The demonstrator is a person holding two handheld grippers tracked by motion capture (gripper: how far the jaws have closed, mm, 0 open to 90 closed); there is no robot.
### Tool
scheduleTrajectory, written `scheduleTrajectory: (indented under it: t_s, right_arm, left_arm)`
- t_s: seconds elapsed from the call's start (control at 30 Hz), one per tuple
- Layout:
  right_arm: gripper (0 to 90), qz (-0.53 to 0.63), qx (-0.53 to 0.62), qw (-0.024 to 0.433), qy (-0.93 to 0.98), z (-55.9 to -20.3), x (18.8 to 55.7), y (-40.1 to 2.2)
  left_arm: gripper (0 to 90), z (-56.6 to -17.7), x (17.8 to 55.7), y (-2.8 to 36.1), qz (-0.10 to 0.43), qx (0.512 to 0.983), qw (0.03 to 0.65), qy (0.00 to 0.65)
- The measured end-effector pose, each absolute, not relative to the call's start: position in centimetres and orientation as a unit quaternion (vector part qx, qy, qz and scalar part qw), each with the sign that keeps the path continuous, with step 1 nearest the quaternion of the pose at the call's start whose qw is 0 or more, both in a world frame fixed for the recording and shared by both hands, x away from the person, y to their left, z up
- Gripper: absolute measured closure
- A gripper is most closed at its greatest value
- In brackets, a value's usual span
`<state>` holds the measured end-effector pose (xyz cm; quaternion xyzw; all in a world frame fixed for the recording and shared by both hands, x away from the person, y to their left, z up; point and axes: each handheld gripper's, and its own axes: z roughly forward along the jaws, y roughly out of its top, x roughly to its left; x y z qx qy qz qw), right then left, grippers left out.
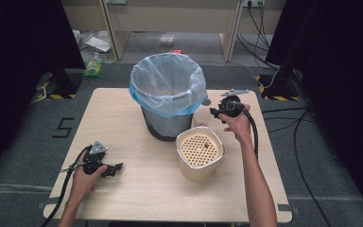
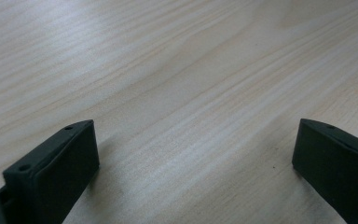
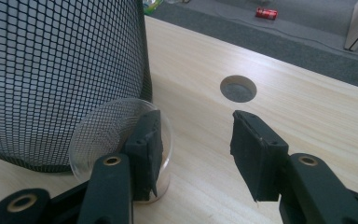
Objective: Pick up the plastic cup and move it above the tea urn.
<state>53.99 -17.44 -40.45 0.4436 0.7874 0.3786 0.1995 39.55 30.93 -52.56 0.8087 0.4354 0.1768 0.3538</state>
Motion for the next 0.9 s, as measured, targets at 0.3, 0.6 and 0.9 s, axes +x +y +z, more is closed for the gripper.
scheduleTrajectory:
  t_s: [0.3,0.6,0.9]
  right_arm:
    - [57.8,0.348,0.43,0.179,0.814,-41.5,55.3,-15.4]
    - [73.1,0.321,0.422,0.159,0.833,-43.2,56.1,-14.4]
    - [86.5,0.337,0.384,0.177,0.841,-42.3,55.1,-15.0]
  left_arm:
    - [0.0,-52.6,39.6,30.9,0.177,0.809,0.354,0.435]
    - [0.0,-52.6,39.6,30.9,0.177,0.809,0.354,0.435]
    - [0.0,-52.6,39.6,30.9,0.177,0.809,0.354,0.435]
